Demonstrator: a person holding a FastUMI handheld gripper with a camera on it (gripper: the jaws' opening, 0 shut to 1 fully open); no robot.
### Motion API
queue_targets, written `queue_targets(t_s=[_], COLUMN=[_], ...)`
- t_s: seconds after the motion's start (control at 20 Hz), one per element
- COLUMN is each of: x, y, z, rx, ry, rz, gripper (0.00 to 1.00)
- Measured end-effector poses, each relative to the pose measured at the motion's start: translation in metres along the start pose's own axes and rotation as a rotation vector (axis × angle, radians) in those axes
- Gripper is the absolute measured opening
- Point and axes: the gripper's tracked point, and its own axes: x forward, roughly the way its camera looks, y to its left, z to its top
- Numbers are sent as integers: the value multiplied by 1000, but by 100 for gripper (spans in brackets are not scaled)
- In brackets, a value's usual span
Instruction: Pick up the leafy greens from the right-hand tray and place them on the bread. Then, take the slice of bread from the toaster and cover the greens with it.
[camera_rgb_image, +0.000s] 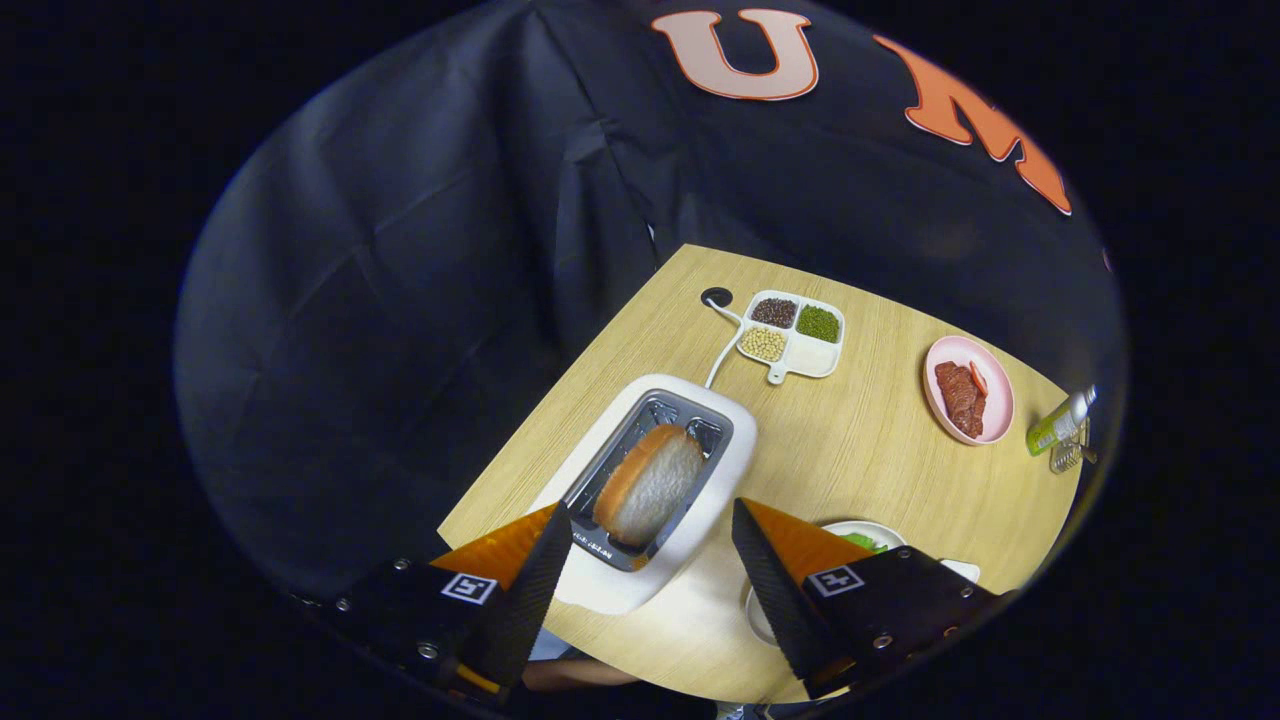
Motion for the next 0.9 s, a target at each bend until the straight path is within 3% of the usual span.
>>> queue_targets(t_s=[0.3, 0.65, 0.7, 0.85, 0.9], x=[27, 49, 52, 54, 51], y=[6, -5, -5, -7, -14], z=[7, -5, -5, -3, -1], rx=[58, 59, 76, 120, 127], ry=[68, 118, 113, 110, 98], rz=[-31, -105, -106, -91, -106], gripper=[86, 63, 59, 32, 29])
